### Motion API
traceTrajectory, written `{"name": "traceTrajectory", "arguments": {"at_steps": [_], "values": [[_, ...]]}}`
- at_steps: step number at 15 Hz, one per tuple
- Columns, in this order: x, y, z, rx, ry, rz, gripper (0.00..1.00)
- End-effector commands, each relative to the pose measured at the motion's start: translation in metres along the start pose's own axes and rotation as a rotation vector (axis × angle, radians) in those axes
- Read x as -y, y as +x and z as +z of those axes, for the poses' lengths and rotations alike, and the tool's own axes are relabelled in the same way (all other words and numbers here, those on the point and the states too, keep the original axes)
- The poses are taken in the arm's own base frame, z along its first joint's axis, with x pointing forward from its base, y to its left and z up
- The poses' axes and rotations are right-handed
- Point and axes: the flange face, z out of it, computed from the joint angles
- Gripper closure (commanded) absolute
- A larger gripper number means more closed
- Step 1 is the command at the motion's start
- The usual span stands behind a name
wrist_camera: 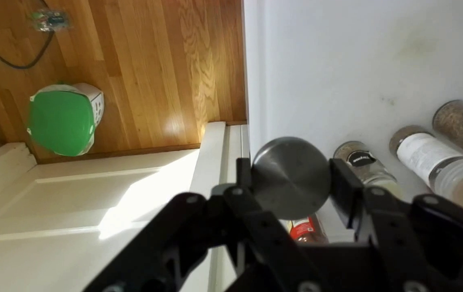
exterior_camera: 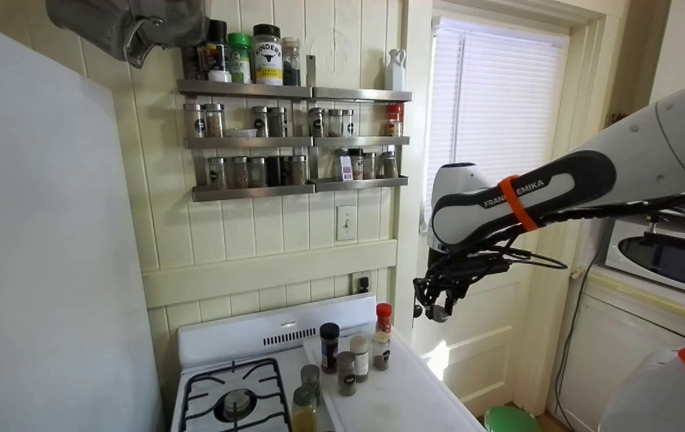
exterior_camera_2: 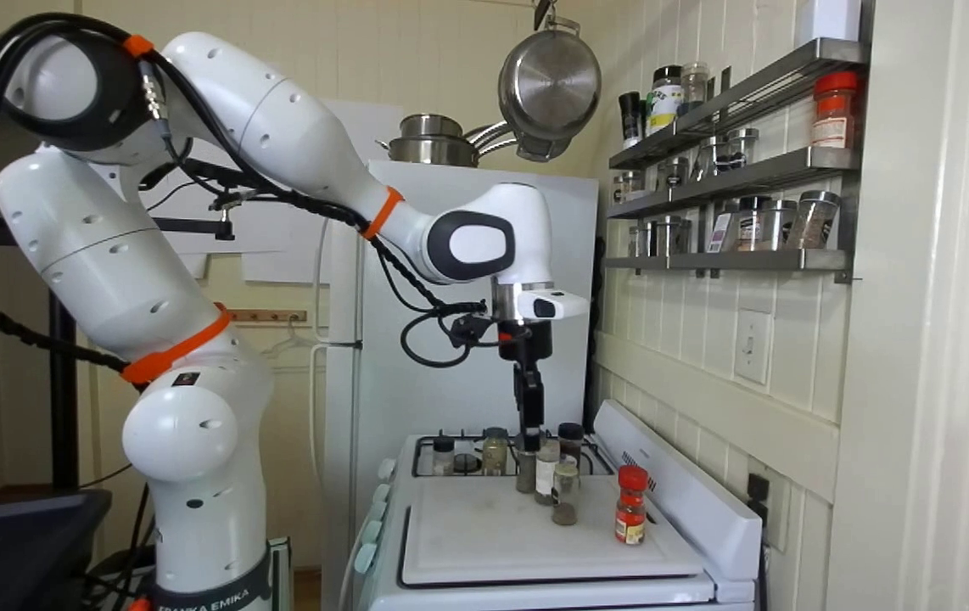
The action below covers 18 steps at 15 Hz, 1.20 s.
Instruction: Put the grey cap on the bottle
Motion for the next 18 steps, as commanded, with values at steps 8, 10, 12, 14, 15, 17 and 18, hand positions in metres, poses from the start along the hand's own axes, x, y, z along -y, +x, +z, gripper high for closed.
{"name": "traceTrajectory", "arguments": {"at_steps": [8,10,12,14,15,17,18], "values": [[0.034,0.062,0.058,0.05,0.145,-0.063,0.76],[0.045,0.07,0.061,0.054,0.142,-0.076,0.76],[0.056,0.076,0.065,0.06,0.131,-0.093,0.76],[0.066,0.08,0.069,0.076,0.125,-0.114,0.76],[0.071,0.082,0.072,0.084,0.123,-0.123,0.76],[0.078,0.083,0.078,0.104,0.113,-0.143,0.76],[0.081,0.084,0.08,0.104,0.105,-0.147,0.76]]}}
